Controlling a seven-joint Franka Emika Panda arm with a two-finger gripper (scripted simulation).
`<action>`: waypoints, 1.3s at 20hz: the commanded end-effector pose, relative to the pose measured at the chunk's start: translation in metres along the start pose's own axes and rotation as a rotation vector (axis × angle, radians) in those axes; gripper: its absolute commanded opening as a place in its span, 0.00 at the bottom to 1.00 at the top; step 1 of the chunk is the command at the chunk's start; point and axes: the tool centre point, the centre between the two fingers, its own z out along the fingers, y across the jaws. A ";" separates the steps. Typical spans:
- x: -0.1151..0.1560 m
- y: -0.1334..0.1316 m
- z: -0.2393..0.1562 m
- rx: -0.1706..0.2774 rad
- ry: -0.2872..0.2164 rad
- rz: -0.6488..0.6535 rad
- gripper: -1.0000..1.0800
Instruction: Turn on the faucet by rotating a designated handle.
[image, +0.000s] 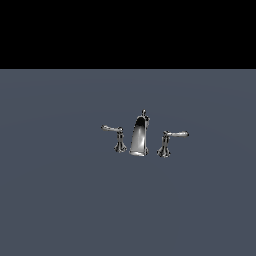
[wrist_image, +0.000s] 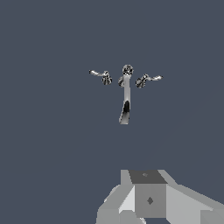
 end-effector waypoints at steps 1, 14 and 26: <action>0.009 -0.002 0.012 -0.001 -0.002 0.050 0.00; 0.077 -0.003 0.097 -0.006 -0.010 0.404 0.00; 0.139 0.019 0.179 -0.011 -0.019 0.744 0.00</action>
